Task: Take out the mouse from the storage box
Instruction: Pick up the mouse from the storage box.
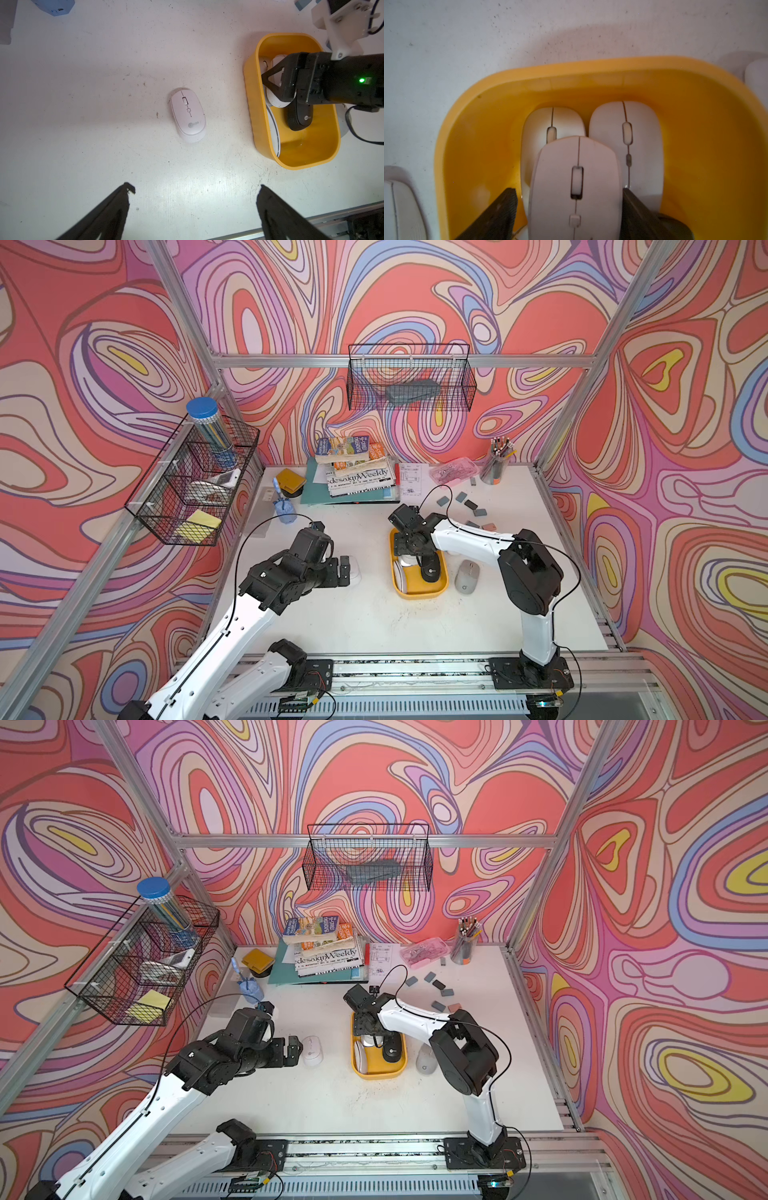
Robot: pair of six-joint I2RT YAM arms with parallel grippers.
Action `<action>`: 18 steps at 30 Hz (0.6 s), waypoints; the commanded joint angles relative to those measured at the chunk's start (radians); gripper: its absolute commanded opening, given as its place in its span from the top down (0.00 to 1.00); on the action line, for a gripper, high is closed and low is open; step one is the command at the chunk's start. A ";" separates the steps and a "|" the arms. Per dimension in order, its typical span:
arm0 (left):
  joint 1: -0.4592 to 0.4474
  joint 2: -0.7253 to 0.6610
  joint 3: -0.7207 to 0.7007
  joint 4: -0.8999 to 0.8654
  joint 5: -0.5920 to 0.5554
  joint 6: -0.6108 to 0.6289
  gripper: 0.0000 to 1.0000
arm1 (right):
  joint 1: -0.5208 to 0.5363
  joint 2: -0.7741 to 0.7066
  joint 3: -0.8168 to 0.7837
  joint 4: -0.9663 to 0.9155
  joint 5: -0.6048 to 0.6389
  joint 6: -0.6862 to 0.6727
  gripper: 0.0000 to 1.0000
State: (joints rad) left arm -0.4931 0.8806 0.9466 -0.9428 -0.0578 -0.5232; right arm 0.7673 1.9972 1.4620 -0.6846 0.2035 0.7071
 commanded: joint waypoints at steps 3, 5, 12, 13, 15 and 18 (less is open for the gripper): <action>0.000 0.000 -0.011 0.012 0.004 0.008 0.01 | 0.006 0.031 0.028 -0.026 0.001 -0.003 0.26; 0.000 0.001 -0.011 0.012 0.006 0.008 0.01 | 0.008 0.032 0.035 -0.036 0.004 -0.002 0.31; 0.000 0.001 -0.010 0.013 0.008 0.009 0.01 | 0.015 0.012 0.032 -0.048 0.031 -0.004 0.41; -0.001 0.001 -0.010 0.013 0.007 0.009 0.01 | 0.016 0.006 0.030 -0.044 0.035 -0.005 0.41; -0.001 0.001 -0.010 0.013 0.007 0.009 0.01 | 0.020 -0.011 0.022 -0.033 0.047 -0.003 0.42; 0.001 0.003 -0.009 0.015 0.009 0.009 0.01 | 0.026 -0.056 0.019 -0.026 0.068 -0.004 0.43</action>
State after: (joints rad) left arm -0.4931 0.8810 0.9466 -0.9424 -0.0544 -0.5232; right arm 0.7845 2.0026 1.4746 -0.7113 0.2317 0.7033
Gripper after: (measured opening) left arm 0.987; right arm 0.619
